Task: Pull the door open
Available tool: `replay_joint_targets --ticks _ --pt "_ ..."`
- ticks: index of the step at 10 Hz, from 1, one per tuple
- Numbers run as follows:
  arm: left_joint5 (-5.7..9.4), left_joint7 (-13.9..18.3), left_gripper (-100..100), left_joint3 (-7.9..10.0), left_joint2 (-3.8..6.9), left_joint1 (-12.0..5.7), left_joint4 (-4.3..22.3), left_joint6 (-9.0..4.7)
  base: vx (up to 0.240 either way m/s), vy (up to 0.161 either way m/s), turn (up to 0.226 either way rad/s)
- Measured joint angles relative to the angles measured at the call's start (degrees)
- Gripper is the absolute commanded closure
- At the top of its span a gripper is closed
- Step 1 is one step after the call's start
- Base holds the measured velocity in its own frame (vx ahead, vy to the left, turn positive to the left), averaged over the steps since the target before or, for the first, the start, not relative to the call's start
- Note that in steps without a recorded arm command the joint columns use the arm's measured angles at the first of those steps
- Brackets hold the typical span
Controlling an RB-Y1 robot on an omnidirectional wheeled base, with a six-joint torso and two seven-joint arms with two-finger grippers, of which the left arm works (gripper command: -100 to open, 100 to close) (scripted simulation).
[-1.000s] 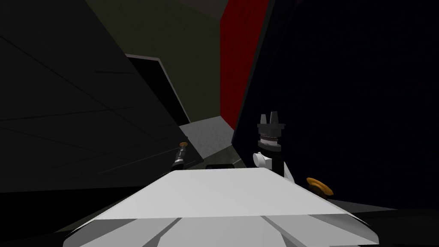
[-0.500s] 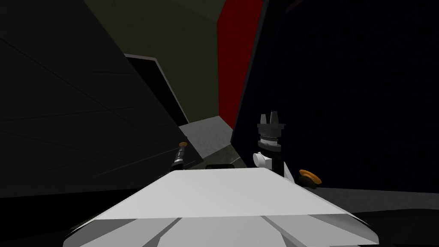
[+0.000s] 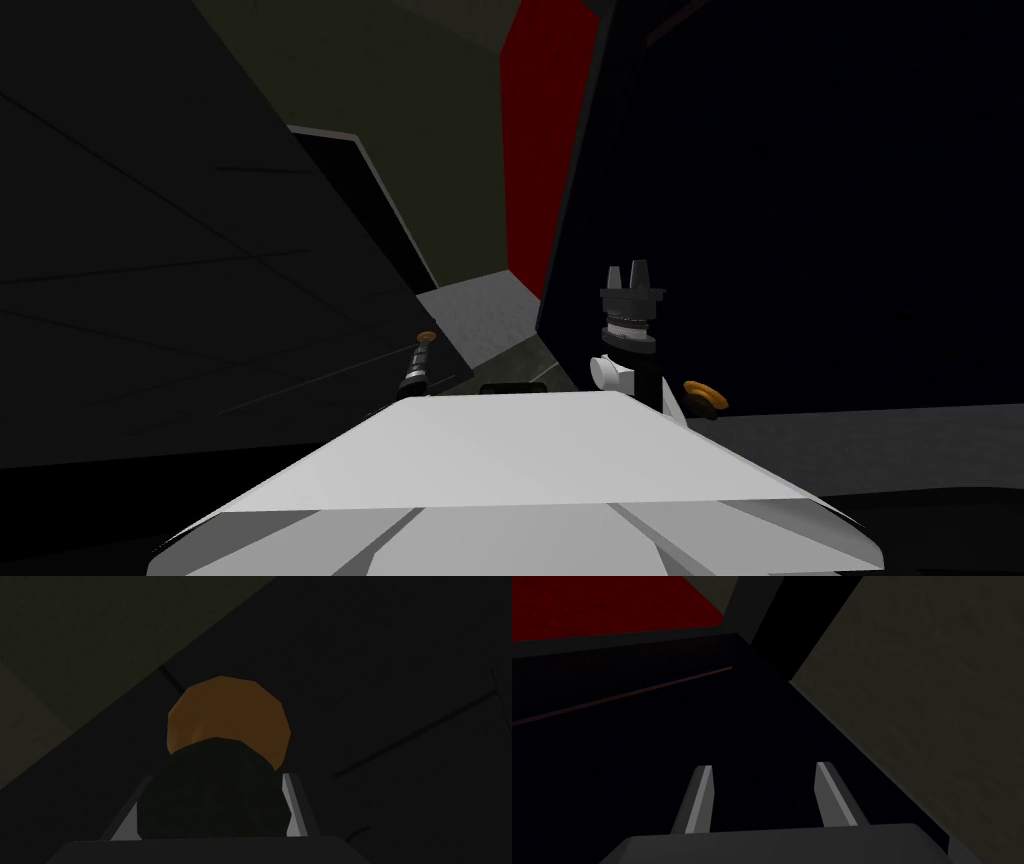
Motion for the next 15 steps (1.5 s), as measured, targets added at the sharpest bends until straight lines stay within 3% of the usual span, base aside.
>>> replay_joint_targets --ticks 15 --pt "5.85 20.59 100 0.55 1.26 -1.57 2.57 0.2 -0.054 0.008 -0.069"
